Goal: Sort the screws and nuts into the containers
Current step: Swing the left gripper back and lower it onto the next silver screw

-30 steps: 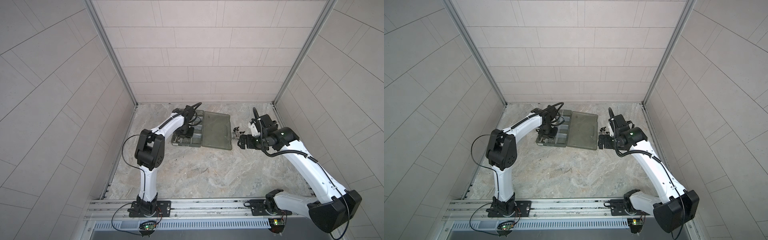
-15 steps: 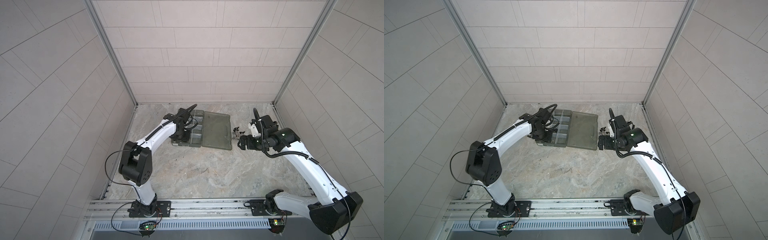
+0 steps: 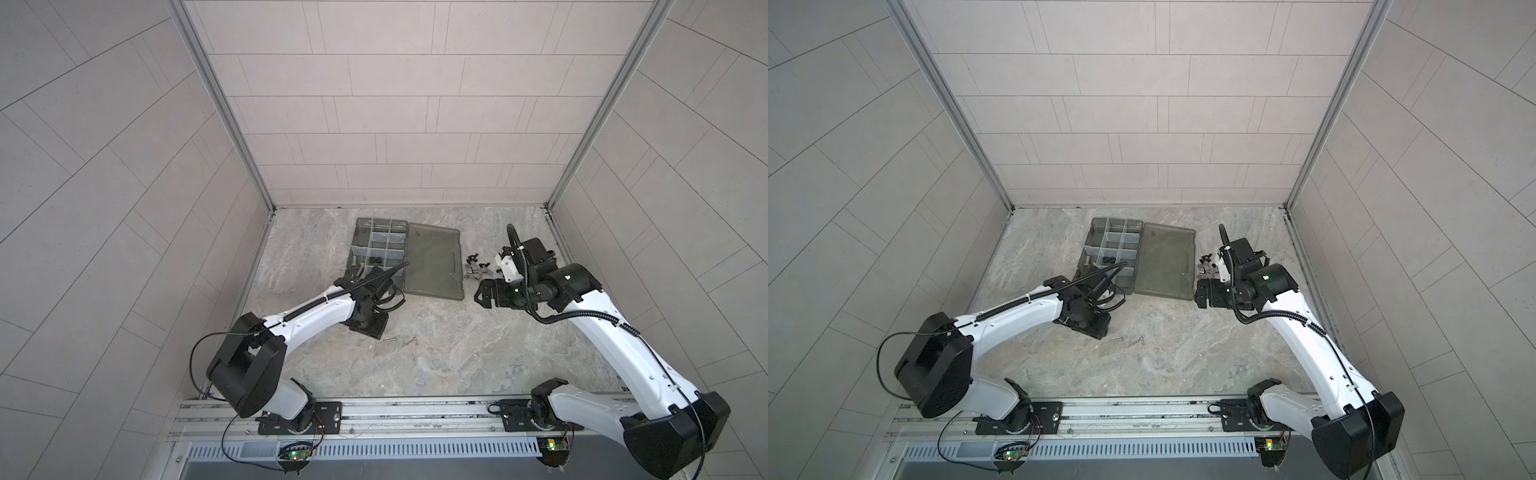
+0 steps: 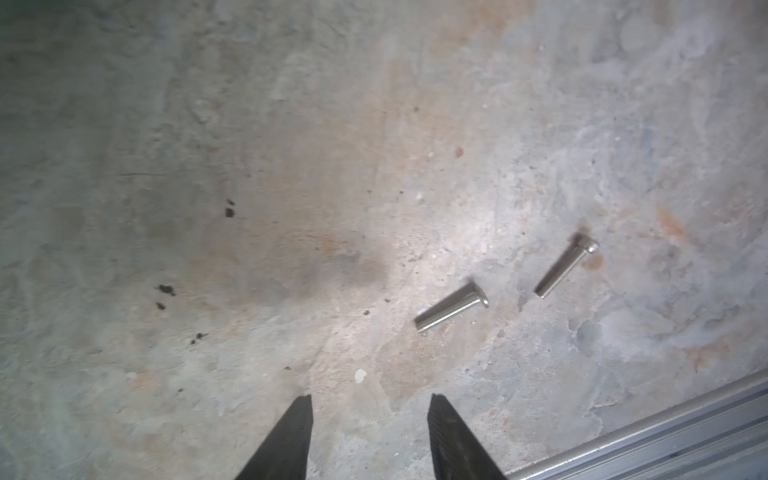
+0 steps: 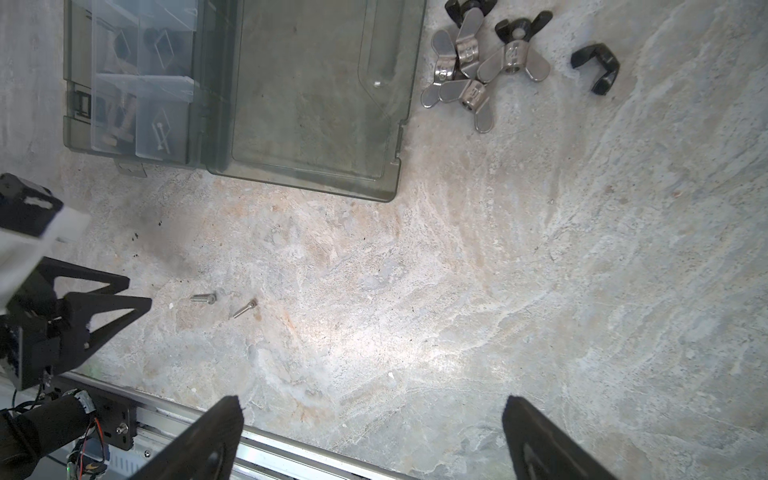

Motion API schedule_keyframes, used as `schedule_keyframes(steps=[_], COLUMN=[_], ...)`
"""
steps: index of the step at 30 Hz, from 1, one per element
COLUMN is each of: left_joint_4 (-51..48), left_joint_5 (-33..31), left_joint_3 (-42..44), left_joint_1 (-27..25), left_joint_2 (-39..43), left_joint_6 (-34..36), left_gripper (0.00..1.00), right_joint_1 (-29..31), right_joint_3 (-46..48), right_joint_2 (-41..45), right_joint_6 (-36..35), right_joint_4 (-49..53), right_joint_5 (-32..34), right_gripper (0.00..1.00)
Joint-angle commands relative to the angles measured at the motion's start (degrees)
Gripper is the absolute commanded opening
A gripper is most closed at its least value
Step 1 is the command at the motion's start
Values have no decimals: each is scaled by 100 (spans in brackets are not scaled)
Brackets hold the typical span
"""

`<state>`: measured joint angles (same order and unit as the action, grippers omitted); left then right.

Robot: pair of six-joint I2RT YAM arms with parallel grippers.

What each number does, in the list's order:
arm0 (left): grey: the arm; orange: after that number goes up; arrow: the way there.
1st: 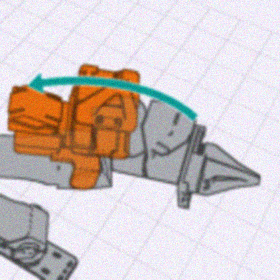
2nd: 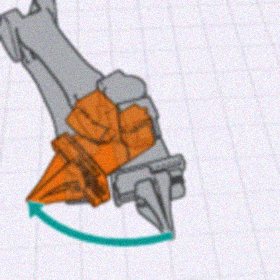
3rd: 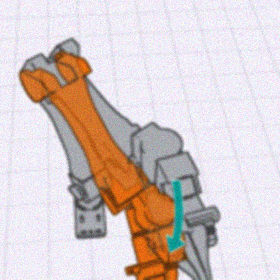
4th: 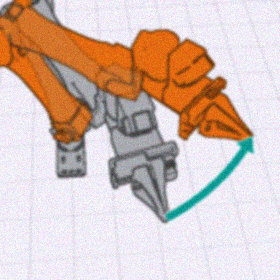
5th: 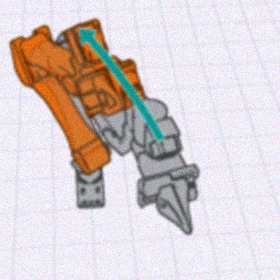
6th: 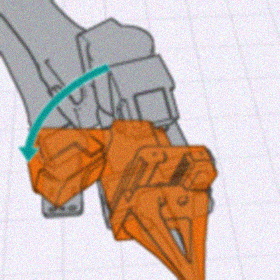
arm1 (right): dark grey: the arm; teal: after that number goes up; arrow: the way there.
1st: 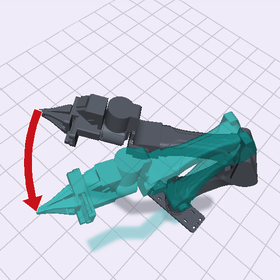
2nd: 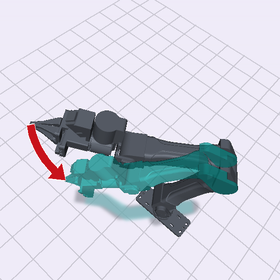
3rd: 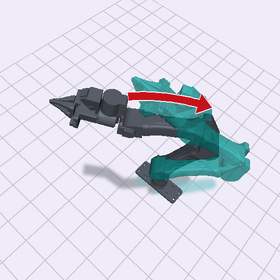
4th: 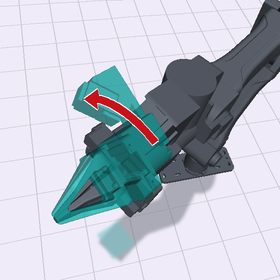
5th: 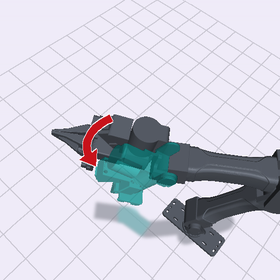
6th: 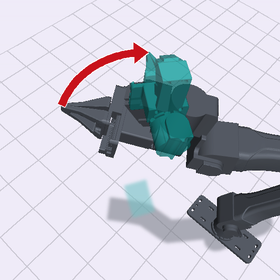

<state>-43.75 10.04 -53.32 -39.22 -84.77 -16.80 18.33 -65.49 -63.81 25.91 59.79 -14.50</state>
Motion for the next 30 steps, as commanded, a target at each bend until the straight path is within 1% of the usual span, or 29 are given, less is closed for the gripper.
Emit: schedule_keyframes(steps=[1,3,6,15,25,30], left_joint_4=[331,410,480,560,647,719], left_joint_5=[-153,-221,-288,-396,-347,-385], left_joint_3=[-21,-72,-130,-202,-268,-223], left_joint_1=[-334,-511,-624,-703,-740,-765], left_joint_2=[-109,-272,-527,-947,-1251,-1276], left_joint_6=[-34,14,36,106,150,98], left_gripper=[51,51,51,51,50,44], right_joint_1=[17,22,23,18,13,4], right_joint_3=[53,95,144,273,240,235], right_joint_2=[238,373,561,1030,1151,1123], right_joint_6=[-16,-25,6,47,-9,-46], right_joint_4=[123,185,260,577,731,745], right_joint_5=[19,33,53,266,355,363], right_gripper=[99,99,99,99,99,99])
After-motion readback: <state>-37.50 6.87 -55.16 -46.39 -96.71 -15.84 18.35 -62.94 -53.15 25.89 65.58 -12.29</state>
